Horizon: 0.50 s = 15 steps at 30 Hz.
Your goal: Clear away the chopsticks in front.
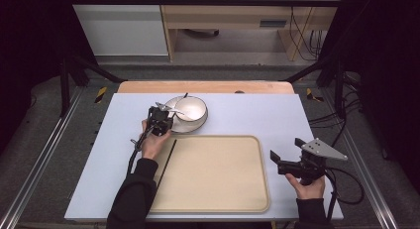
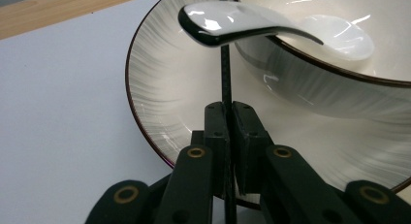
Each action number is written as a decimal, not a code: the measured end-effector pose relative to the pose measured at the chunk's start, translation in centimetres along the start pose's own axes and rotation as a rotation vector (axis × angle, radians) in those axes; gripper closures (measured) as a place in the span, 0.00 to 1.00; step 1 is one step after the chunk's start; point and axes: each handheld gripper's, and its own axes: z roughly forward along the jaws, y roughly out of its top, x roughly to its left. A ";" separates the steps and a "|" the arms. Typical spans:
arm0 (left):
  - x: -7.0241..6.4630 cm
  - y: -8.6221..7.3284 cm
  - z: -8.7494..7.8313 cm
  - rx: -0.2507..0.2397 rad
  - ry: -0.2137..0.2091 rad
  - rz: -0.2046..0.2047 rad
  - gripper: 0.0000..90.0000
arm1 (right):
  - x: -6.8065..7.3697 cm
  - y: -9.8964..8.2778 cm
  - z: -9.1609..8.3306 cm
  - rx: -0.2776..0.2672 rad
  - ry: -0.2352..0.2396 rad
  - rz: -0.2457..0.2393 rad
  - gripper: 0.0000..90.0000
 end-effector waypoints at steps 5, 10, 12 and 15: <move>0.0 -0.1 -0.2 -0.010 0.005 -0.004 0.94 | 0.0 0.0 0.0 -0.004 -0.001 -0.001 0.03; 0.3 -0.1 -0.8 -0.024 0.003 -0.023 0.95 | -0.1 0.0 0.0 -0.002 0.001 0.001 0.03; 0.6 -0.2 -1.2 -0.036 -0.005 -0.034 0.95 | -0.1 0.0 0.1 -0.001 0.002 0.000 0.03; 1.1 -0.3 -1.8 -0.048 -0.004 -0.051 0.95 | -0.1 0.0 0.0 -0.001 0.000 0.002 0.03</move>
